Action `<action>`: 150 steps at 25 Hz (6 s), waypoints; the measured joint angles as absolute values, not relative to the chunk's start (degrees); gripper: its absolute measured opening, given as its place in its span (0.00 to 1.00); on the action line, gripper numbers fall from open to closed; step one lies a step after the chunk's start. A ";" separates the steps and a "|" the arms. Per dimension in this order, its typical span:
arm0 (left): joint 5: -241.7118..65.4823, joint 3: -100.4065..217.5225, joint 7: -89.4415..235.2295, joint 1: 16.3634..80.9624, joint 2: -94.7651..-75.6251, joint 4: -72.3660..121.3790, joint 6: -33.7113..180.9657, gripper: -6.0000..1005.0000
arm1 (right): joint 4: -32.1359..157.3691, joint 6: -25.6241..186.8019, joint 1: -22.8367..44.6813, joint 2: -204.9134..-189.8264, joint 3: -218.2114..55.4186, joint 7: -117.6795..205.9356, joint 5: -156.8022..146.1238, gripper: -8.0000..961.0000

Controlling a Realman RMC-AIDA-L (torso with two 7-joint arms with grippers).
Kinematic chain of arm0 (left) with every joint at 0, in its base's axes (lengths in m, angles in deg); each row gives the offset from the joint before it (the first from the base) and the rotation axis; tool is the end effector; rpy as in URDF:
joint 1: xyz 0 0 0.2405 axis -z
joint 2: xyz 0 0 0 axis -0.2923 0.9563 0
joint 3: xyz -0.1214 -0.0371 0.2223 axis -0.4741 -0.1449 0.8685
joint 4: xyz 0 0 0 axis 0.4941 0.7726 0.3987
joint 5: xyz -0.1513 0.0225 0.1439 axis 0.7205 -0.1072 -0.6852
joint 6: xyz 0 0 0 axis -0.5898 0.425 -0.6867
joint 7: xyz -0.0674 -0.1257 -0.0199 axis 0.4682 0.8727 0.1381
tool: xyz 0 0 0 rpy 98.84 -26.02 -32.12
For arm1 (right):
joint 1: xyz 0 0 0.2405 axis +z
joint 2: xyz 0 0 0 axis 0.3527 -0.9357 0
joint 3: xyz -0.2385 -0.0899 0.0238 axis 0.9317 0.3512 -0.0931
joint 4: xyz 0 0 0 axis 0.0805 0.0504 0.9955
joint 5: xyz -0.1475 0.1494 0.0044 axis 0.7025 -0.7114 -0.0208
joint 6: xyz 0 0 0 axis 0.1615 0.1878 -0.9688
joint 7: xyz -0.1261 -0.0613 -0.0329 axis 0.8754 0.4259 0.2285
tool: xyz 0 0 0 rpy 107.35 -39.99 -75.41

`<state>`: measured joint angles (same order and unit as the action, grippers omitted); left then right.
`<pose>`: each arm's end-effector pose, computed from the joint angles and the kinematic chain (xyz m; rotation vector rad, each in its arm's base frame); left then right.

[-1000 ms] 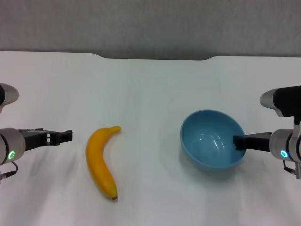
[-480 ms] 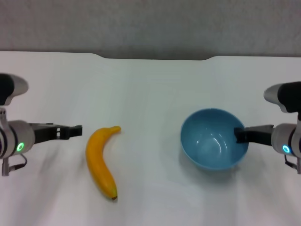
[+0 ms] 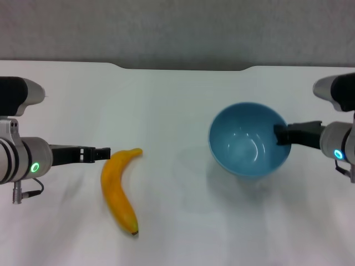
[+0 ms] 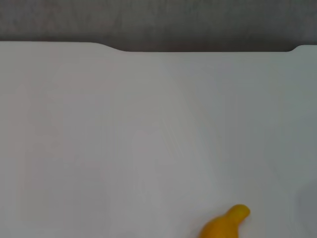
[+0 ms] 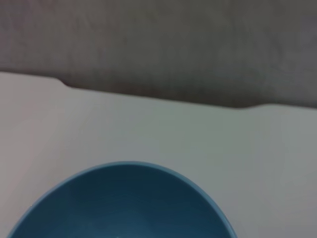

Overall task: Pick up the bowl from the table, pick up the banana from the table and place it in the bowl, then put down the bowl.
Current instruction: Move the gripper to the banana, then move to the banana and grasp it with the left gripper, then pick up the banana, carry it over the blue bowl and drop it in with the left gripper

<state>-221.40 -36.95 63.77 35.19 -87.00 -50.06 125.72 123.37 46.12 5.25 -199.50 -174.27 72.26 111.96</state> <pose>-0.2522 0.3731 -0.0007 -1.9776 -1.2510 -0.1162 0.2484 0.4081 -0.0208 -2.0545 0.9928 0.1882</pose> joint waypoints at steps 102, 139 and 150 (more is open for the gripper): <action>-231.94 -19.68 95.23 47.00 -87.12 -31.04 116.94 0.58 | 125.36 47.41 3.81 -199.71 -174.61 72.78 111.34 0.05; -192.78 -26.20 57.32 40.33 -87.07 -59.33 116.61 0.54 | 116.77 45.83 13.19 -199.86 -158.92 72.93 92.17 0.06; -182.16 -28.92 46.09 39.41 -86.88 -51.30 116.55 0.54 | 121.60 45.38 9.53 -199.70 -159.40 75.15 92.40 0.06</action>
